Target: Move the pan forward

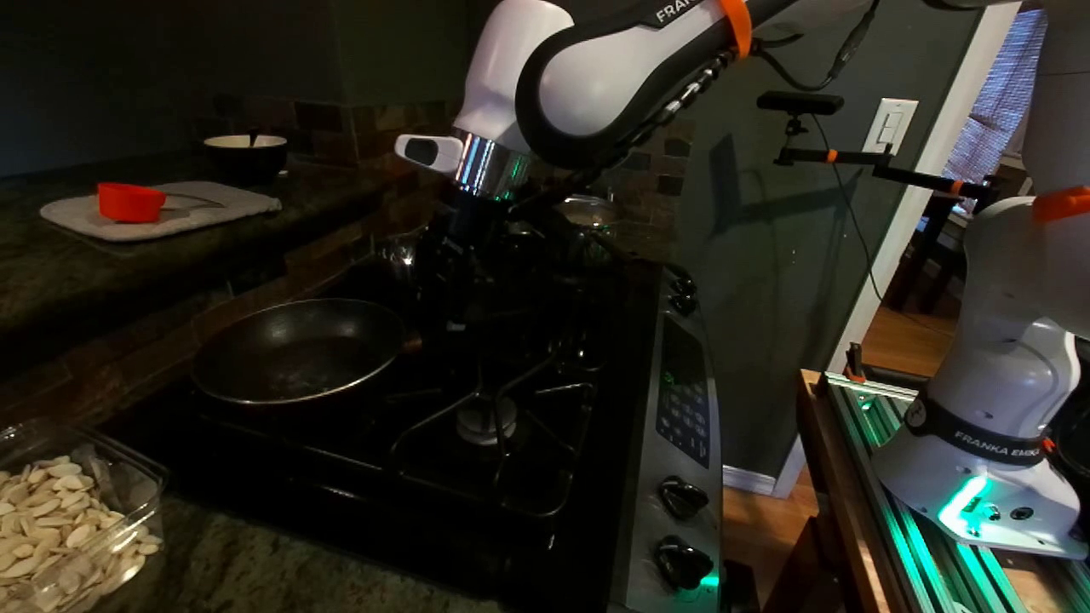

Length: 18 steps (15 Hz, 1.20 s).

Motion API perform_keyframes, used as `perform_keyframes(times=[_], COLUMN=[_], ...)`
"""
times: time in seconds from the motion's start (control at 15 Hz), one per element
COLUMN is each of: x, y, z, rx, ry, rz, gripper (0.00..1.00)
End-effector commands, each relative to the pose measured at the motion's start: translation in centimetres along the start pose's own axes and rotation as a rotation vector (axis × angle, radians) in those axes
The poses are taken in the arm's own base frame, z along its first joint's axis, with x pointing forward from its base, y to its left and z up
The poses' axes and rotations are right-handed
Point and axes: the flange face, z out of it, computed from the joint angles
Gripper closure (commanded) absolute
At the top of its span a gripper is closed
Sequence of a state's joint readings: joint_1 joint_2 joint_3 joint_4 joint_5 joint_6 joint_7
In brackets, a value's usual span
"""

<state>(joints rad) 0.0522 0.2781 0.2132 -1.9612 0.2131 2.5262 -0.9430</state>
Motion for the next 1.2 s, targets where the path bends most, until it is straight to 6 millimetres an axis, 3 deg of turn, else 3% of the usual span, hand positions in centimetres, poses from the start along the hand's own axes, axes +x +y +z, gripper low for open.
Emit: perform_keyframes(times=[0.0,0.07,0.2,0.27,0.33,0.4,0.53,0.6,0.73,0.87,0.93,1.0,1.13], x=[0.05,-0.03,-0.23,-0.28,-0.36,-0.36,-0.40,-0.43,-0.41,-0.44,-0.42,-0.43,-0.45], y=[0.26,0.32,0.42,0.44,0.49,0.51,0.56,0.58,0.59,0.64,0.64,0.64,0.62], z=[0.53,0.56,0.70,0.69,0.72,0.74,0.81,0.82,0.86,0.95,0.99,1.04,1.19], rx=[0.004,0.003,0.005,0.006,0.006,0.005,0.005,0.004,0.003,0.002,0.003,0.003,0.004], ry=[0.012,0.011,0.009,0.009,0.005,0.004,0.001,0.000,-0.001,-0.004,-0.005,-0.006,-0.008], rz=[-0.003,0.000,0.006,0.010,0.009,0.010,0.012,0.013,0.013,0.015,0.014,0.014,0.013], gripper=[0.65,0.65,0.78,0.61,0.54,0.55,0.32,0.31,0.18,0.16,0.18,0.33,0.49])
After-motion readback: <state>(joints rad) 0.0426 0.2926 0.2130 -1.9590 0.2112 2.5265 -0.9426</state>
